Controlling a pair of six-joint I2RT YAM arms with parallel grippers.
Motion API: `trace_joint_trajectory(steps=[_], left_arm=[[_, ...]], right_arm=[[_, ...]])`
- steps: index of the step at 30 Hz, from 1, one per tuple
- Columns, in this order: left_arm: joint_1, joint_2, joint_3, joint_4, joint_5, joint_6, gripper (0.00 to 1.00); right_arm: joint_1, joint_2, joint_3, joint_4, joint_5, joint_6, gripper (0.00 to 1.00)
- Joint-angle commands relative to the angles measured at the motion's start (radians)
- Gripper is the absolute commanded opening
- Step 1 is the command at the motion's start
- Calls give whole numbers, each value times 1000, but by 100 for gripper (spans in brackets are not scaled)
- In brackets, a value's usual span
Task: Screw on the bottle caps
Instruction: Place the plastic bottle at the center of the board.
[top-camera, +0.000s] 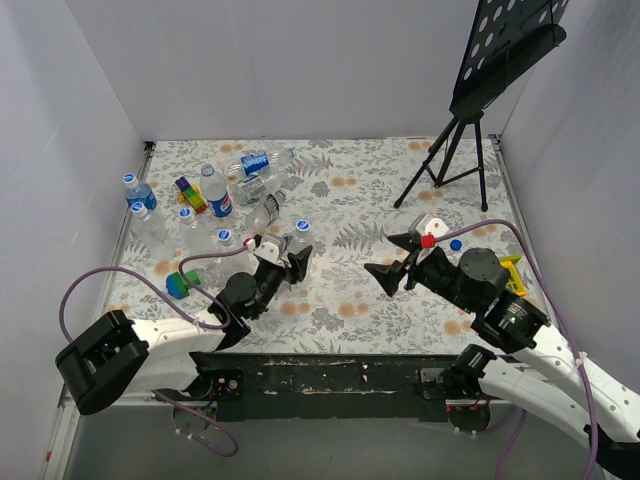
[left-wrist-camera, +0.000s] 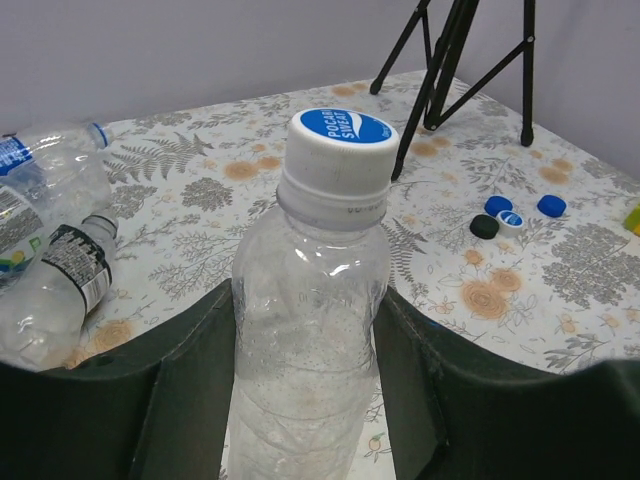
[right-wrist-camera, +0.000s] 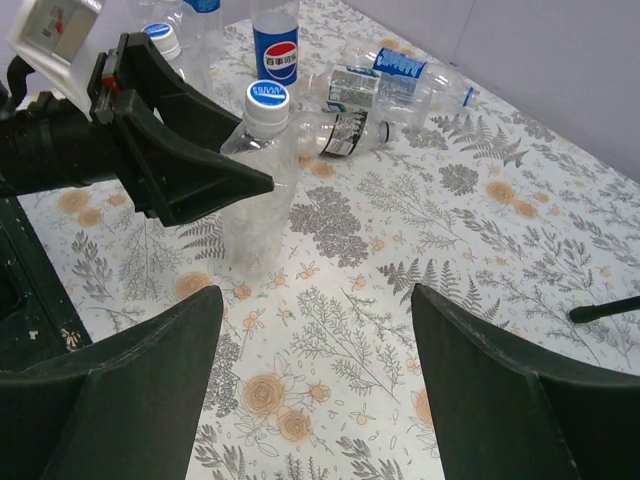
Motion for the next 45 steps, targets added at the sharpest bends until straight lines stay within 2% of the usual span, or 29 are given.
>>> trace_joint_trajectory(steps=[1,8,16,25,39,45], left_arm=[[2,41,-63,251,-81,0,18],[2,81,-138,347,-100,-49,21],[2,96,-180,329,-97,-103,25],[2,127,-205,318,-101,-129,35],[2,35,-226,258,-55,-118,66],[2,-2,-228,233,-29,-117,68]], right_arm=[[2,-54,-30,103,16,-45,83],[4,-69,-36,62,1,-56,83],[4,-69,-39,45,1,-64,83],[2,-74,-42,42,-37,-76,83],[2,-91,-38,41,-54,-88,83],[4,-97,-27,30,-54,-90,83]])
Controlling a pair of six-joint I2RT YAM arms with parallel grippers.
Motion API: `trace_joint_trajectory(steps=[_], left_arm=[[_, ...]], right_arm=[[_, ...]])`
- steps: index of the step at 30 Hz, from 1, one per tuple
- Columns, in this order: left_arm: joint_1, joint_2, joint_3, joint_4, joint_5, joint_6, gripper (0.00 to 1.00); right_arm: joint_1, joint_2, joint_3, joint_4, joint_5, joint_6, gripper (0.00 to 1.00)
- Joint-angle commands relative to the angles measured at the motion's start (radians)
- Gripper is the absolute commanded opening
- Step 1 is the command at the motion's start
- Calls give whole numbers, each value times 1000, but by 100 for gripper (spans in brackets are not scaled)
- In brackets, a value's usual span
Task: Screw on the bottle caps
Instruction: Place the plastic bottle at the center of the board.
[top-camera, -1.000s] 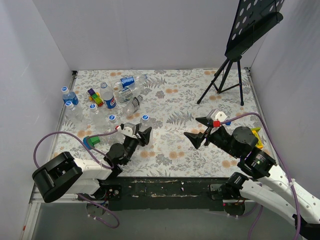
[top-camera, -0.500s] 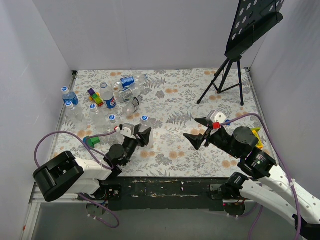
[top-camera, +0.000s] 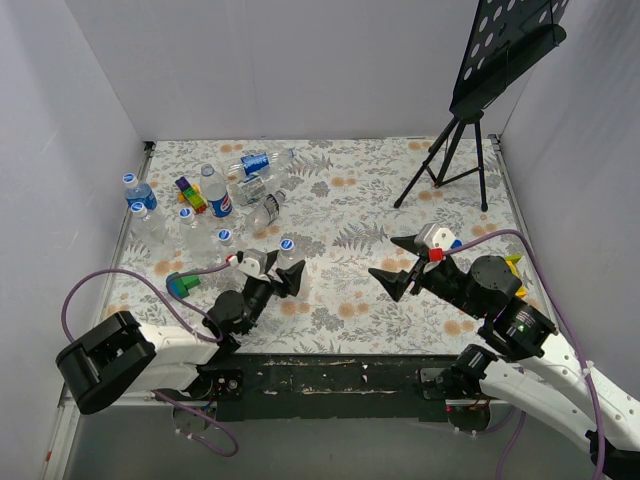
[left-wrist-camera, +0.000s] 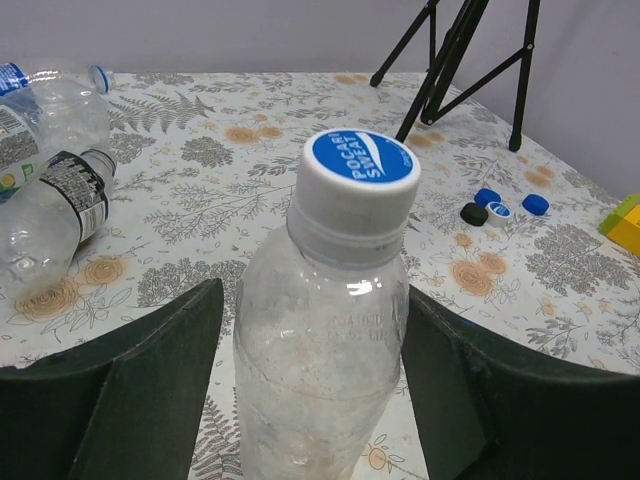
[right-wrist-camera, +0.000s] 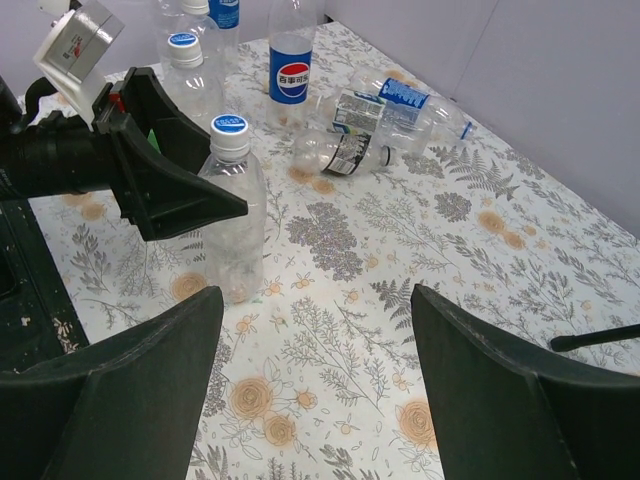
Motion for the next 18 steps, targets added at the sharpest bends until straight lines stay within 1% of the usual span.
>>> trace_joint_trajectory(steps=[1,5,12,18], left_arm=[[2,-41,-16,-29,27,3,68],[2,-55,-16,-46,39,0,70],[2,-79,-7,-85,59,-9,78],[2,-114,3,-122,79,-16,88]], right_arm=[[2,-14,10,15,-8,-8,83],[2,-21,18,10,-5,-9,83],[2,-25,32,-5,-1,-12,83],[4,-23,46,-17,8,-14,83]])
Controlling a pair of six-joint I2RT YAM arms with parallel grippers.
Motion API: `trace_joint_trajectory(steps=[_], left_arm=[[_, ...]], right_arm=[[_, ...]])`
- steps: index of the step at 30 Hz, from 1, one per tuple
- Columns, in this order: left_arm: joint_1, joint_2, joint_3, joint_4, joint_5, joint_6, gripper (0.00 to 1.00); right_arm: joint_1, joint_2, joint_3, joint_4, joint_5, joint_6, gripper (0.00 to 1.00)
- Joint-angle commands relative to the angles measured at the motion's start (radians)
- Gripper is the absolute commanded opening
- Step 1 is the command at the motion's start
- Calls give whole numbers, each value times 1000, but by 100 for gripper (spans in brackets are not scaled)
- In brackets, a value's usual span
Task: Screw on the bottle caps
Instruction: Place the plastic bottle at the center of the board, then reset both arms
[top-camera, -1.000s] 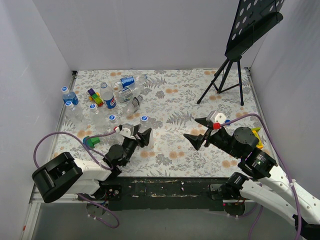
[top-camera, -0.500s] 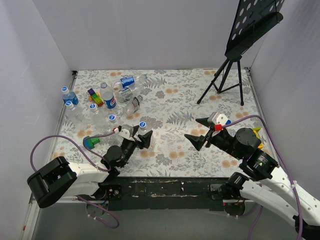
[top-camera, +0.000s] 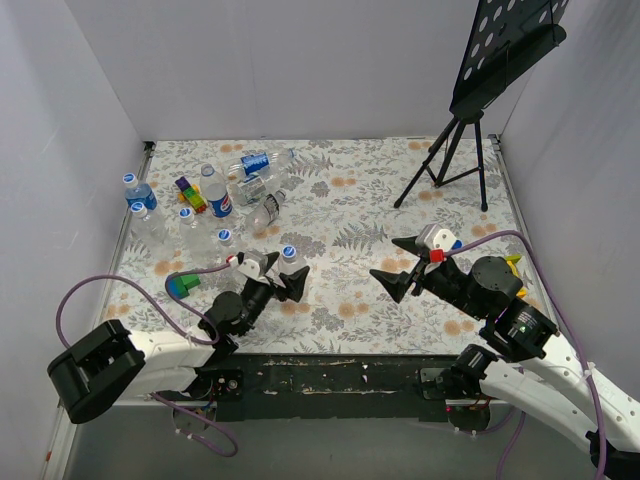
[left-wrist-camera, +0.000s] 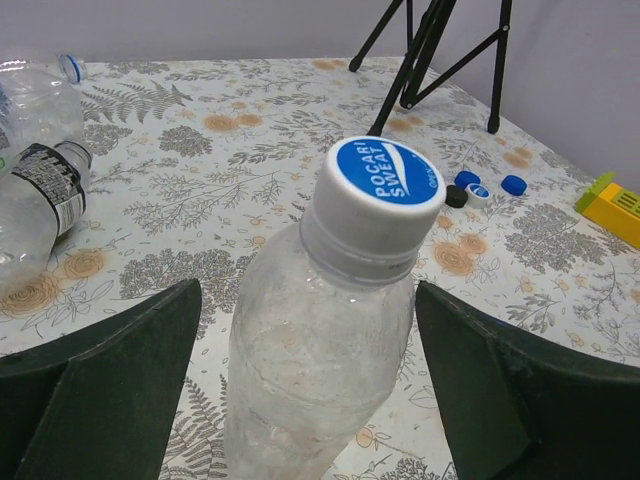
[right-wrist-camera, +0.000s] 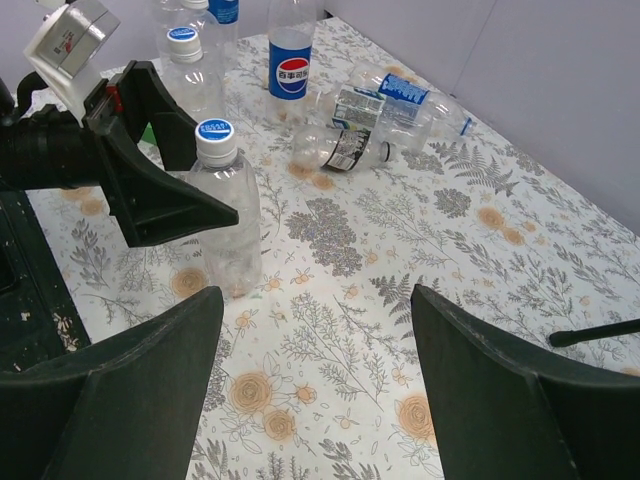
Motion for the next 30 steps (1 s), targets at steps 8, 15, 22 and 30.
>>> trace_joint_trajectory(steps=[8,15,22,30], left_arm=[[0,-211,55,-227,54,-32,98],[2,-432,215,-615,87,-121,98],[2,-595,523,-1096,-24,-230,98],[2,-784,752,-1325,-221,-219,98]], right_arm=[[2,-26,61,-16,53,-7,87],[4,-64,80,-56,195,20,89],[2,-181,58,-52,349,13,90],[2,-340,3,-61,526,-1,91]])
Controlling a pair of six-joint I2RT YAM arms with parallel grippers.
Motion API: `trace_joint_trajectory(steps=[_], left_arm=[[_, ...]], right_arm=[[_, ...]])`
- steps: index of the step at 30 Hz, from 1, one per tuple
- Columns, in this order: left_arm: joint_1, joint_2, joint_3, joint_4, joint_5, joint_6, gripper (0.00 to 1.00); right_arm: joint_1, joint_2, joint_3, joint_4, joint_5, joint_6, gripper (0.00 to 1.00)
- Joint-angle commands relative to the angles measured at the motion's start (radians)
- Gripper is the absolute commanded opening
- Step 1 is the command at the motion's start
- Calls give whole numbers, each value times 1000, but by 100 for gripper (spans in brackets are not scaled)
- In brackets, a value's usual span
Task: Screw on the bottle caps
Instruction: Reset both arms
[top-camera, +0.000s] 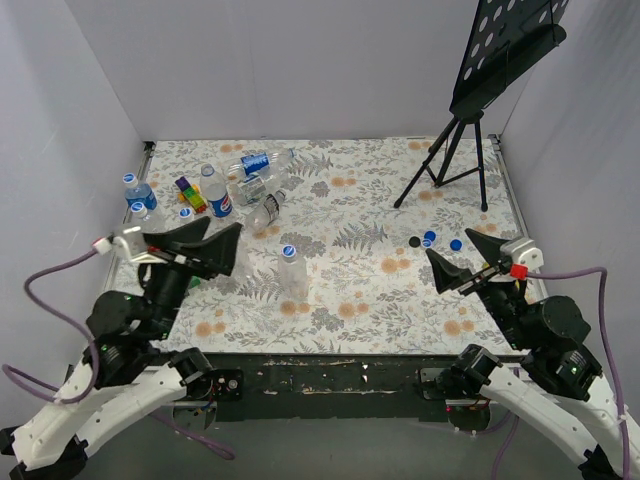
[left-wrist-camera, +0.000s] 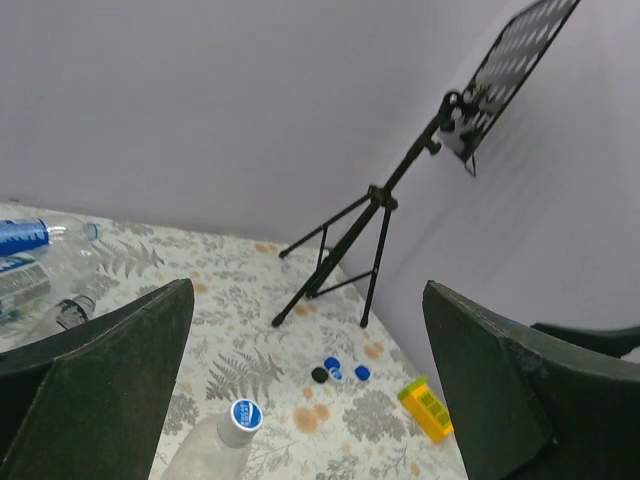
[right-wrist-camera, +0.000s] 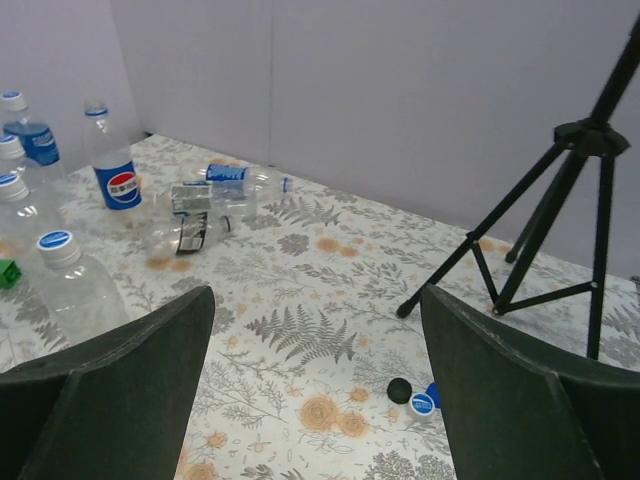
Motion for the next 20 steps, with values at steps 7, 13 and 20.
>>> trace_joint_trajectory(steps=[7,13,20], left_arm=[[2,-187,174,-270,-152,35,98],[2,-233,205,-303,-146,32,98],[2,-260,202,-301,-141,40,98]], right_arm=[[2,-130,-45,26,151,-19,91],[4,-133,-39,20,162,-22,92],[4,-137,-36,21,166,-27,92]])
